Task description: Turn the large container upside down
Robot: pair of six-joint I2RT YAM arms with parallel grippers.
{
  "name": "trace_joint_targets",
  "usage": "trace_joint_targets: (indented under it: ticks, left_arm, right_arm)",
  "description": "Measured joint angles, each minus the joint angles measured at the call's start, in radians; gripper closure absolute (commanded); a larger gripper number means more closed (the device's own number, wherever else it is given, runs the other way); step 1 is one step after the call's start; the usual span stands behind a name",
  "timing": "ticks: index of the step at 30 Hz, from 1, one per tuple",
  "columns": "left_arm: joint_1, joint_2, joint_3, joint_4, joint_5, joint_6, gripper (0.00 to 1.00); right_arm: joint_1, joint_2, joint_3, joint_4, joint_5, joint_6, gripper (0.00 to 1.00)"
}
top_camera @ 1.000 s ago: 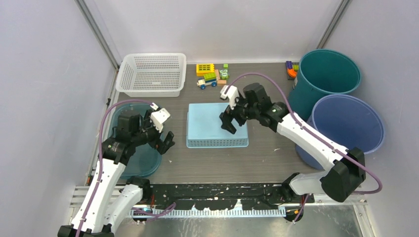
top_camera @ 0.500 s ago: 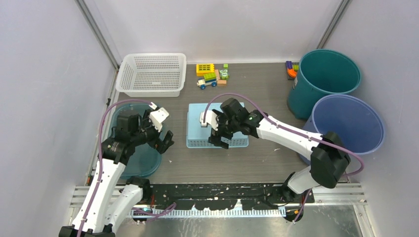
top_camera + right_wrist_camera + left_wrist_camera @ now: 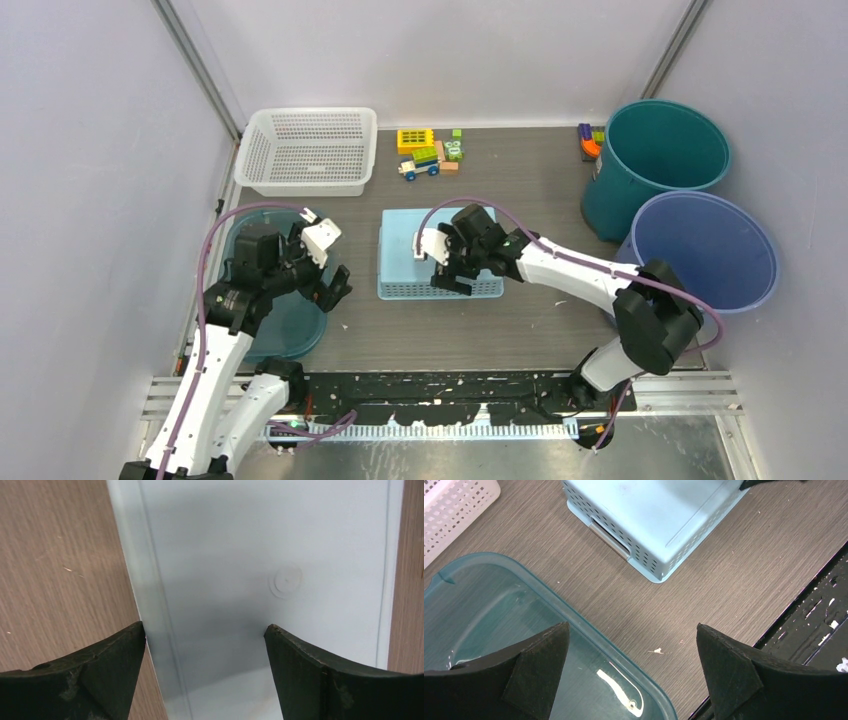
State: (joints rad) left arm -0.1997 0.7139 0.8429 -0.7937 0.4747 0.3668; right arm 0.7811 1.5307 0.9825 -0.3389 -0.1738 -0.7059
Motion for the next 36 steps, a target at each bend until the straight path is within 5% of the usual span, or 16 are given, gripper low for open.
trace_joint_targets:
  ticks: [18, 36]
  left_arm:
    - [0.0, -0.003, 0.0, 0.0, 0.019, 0.0, 0.0]
    - [0.002, 0.008, 0.0, 0.0, 0.02, 0.0, 0.0]
  right_arm:
    - [-0.401, -0.1, -0.109, 0.01, -0.041, -0.097, 0.13]
    - [-0.61, 0.107, 0.118, -0.074, -0.032, -0.21, 0.14]
